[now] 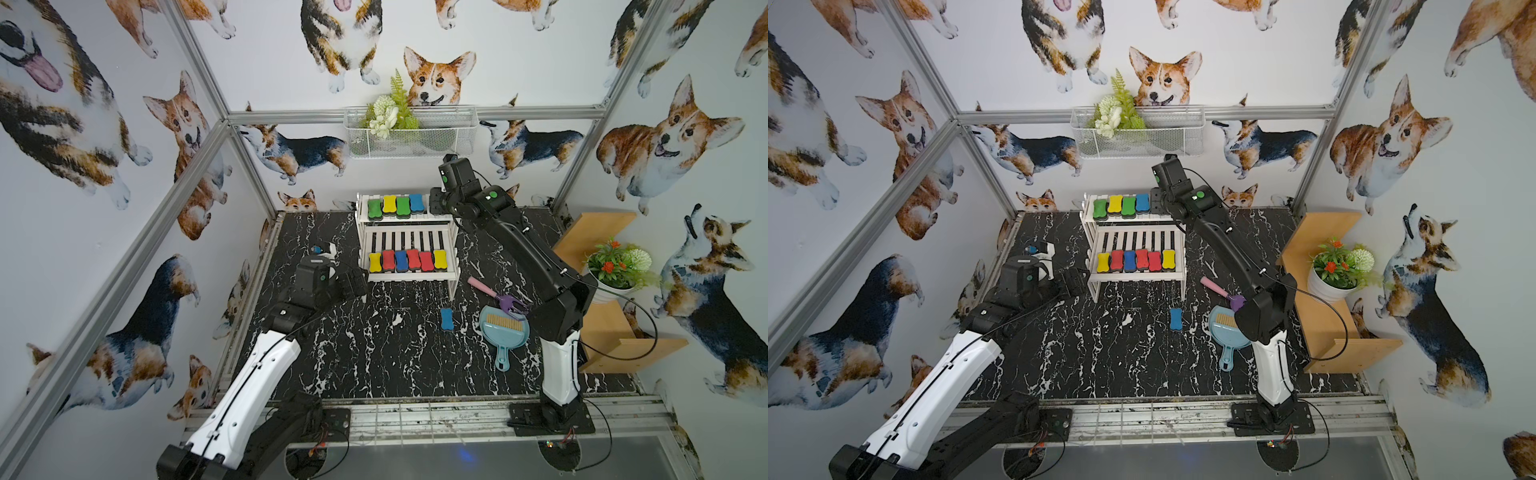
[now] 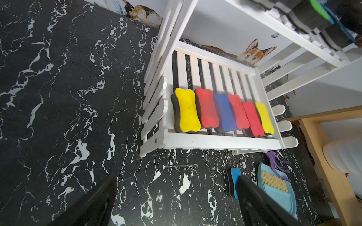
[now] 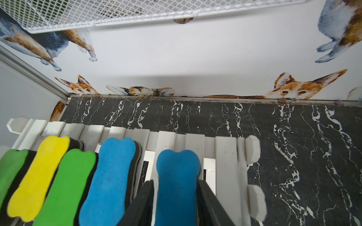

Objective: Remove the whiteboard erasers from the shelf
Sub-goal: Pick up the whiteboard eraser from the shelf.

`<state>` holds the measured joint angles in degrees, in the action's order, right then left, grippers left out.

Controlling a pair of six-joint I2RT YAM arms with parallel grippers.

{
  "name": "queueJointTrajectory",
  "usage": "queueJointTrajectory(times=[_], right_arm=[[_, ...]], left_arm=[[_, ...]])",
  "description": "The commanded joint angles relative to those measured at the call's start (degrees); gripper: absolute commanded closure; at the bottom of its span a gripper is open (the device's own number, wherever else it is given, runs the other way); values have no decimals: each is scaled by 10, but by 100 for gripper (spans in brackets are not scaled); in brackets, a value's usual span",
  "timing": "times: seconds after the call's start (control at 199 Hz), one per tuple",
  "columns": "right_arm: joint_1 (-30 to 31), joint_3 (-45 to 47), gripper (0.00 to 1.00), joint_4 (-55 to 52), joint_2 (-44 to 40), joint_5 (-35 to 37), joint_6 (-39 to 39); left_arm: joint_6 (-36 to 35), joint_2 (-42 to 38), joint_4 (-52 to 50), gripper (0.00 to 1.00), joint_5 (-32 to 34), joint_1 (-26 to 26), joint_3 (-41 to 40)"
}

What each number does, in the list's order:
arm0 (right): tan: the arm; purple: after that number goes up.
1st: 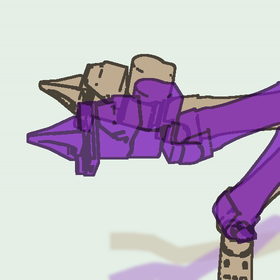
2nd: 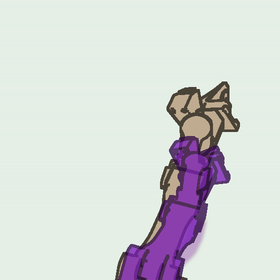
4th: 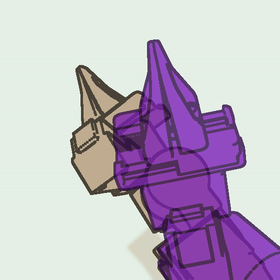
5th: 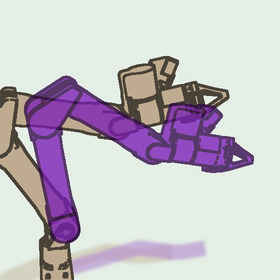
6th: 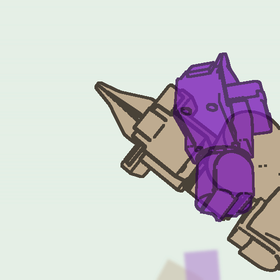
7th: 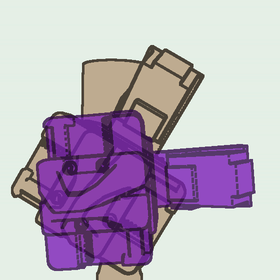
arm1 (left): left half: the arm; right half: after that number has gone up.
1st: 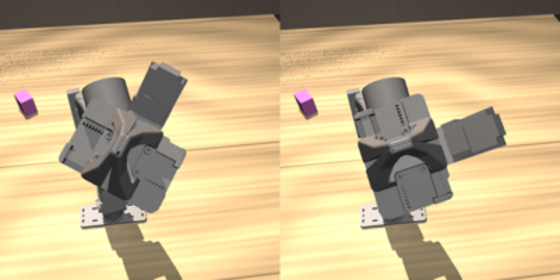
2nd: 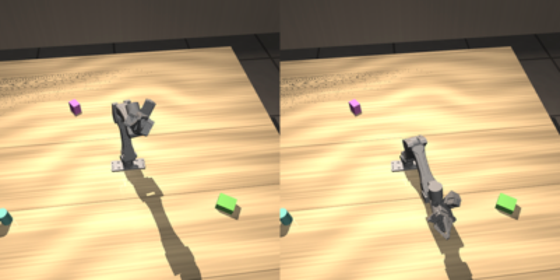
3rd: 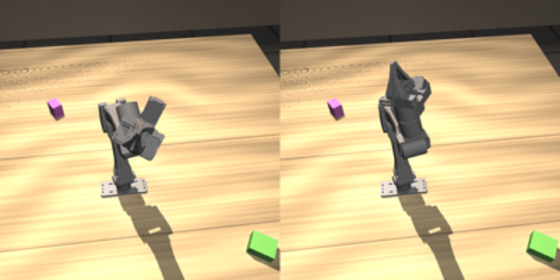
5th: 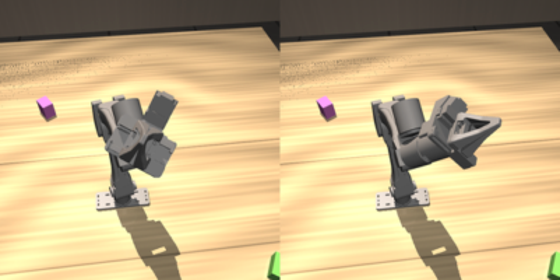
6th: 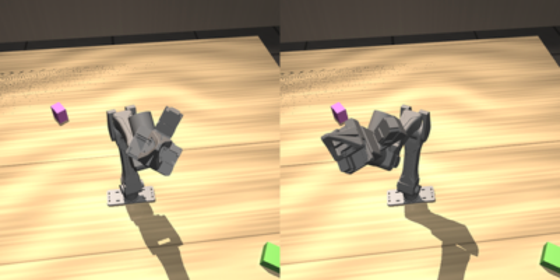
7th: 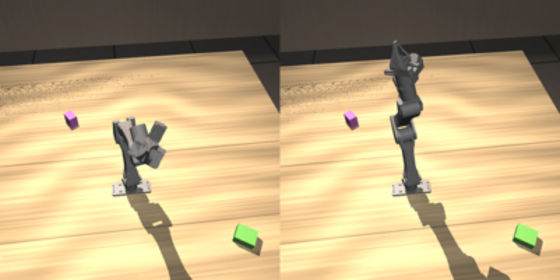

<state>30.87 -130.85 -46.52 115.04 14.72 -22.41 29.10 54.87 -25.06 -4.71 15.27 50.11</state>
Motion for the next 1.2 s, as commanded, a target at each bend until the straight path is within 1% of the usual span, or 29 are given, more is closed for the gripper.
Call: queueJointTrajectory(times=[0.0, 0.055, 0.126, 0.171, 0.246, 0.256, 0.271, 0.432, 0.659, 0.669, 0.684, 0.87, 0.925, 1.096, 1.197], right_arm=[[2, 7, 60, 10, -32, -13, -21], [5, 26, 57, 24, -48, -14, -20], [5, 34, 44, 24, -51, -11, -19], [4, 30, 39, 16, -45, -7, -16], [4, 20, 38, 2, -28, -5, -13], [4, 19, 35, 1, -26, -5, -12], [4, 18, 33, -1, -23, -6, -11], [4, 17, 30, -5, 1, 8, -7], [4, 17, 36, -8, 11, 28, -1], [4, 17, 39, -8, 11, 29, -1], [4, 18, 41, -8, 11, 29, -1], [10, 24, 54, -4, 12, 37, -5], [12, 23, 56, -4, 10, 40, -7], [18, 24, 60, 6, -27, 43, -14], [32, 60, 61, 11, -71, 55, -17]], left_arm=[[-6, -1, -3, 0, 5, -1, 8], [-6, -1, -3, 0, 5, -1, 9], [-6, 0, -3, 0, 4, -1, 10], [-6, 0, -3, 0, 3, -1, 10], [-6, 1, -3, 0, 1, -1, 11], [-6, 1, -3, 0, 1, -1, 12], [-6, 1, -3, 0, 1, -1, 12], [-9, -2, -6, 0, 7, -1, 11], [-10, -3, -7, 0, 11, -1, 8], [-10, -3, -7, 0, 10, -1, 8], [-10, -2, -6, 0, 10, -1, 8], [-6, 0, -3, 0, 7, -1, 3], [-6, -1, -3, 0, 6, -1, 3], [-7, -5, -6, 0, 8, -1, 8], [-8, -9, -8, 0, 11, -1, 9]])
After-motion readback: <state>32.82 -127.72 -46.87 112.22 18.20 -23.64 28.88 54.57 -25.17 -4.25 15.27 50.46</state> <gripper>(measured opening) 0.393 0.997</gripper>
